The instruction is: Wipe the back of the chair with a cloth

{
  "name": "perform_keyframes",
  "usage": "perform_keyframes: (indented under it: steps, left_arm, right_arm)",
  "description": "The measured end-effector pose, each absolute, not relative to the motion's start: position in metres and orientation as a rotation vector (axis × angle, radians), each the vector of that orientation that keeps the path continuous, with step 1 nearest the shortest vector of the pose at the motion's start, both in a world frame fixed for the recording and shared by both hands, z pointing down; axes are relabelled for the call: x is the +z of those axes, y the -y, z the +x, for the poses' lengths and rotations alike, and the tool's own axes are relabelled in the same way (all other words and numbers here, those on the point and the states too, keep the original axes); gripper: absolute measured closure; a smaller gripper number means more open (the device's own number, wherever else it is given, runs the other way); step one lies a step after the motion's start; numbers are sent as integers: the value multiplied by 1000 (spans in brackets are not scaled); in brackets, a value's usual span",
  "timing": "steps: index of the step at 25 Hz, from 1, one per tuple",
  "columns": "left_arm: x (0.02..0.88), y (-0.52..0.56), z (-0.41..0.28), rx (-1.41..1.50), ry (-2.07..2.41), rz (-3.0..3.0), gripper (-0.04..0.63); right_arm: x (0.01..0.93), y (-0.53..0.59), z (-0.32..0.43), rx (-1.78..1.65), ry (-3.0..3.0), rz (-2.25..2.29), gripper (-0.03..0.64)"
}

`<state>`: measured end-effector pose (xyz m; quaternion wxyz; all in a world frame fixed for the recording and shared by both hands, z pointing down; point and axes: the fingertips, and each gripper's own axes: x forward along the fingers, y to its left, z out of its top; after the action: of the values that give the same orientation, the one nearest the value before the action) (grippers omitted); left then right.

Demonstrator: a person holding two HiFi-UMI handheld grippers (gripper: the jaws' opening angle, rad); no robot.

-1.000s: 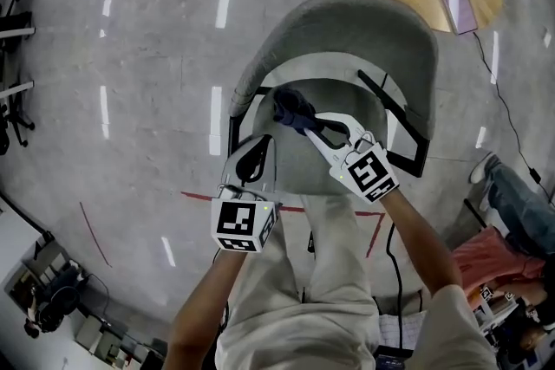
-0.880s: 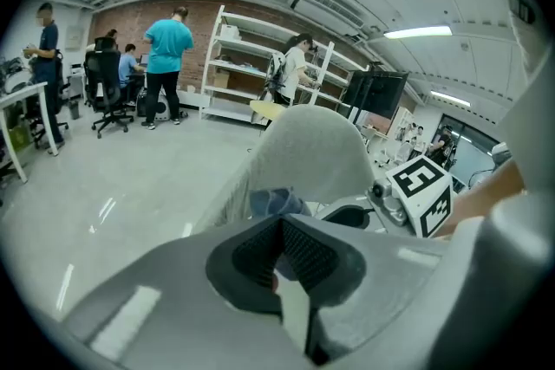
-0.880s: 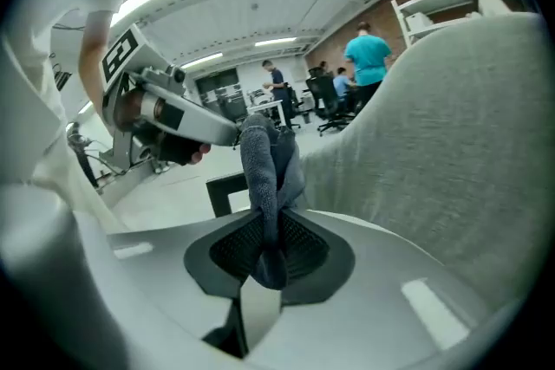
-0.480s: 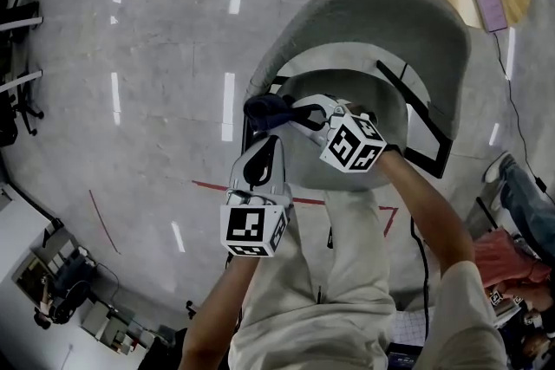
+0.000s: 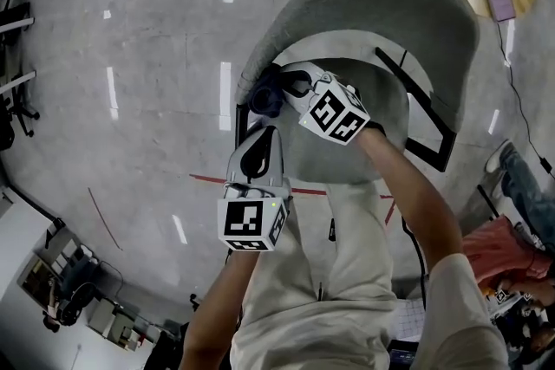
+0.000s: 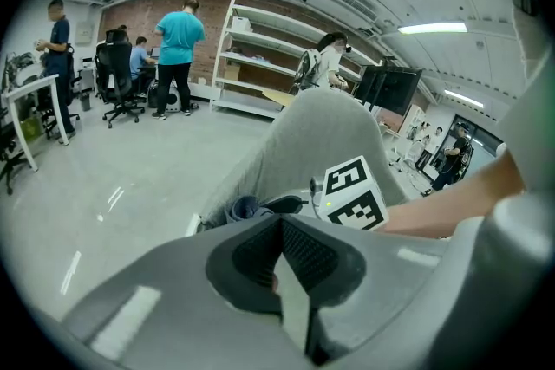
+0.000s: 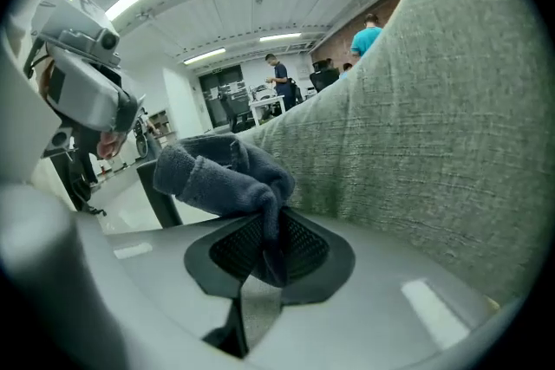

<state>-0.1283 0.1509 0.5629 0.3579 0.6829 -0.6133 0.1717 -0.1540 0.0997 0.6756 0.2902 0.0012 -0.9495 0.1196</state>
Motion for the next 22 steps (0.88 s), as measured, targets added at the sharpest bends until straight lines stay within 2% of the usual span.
perform_keyframes:
  steps: [11, 22]
  left_arm:
    - [573, -134, -130, 467, 1575, 1806, 595]
    - [575, -117, -121, 472, 1561, 1847, 595]
  right_arm:
    - [679, -65, -143, 484, 2529, 223, 545]
    - [685, -10, -102, 678, 2483, 595, 545]
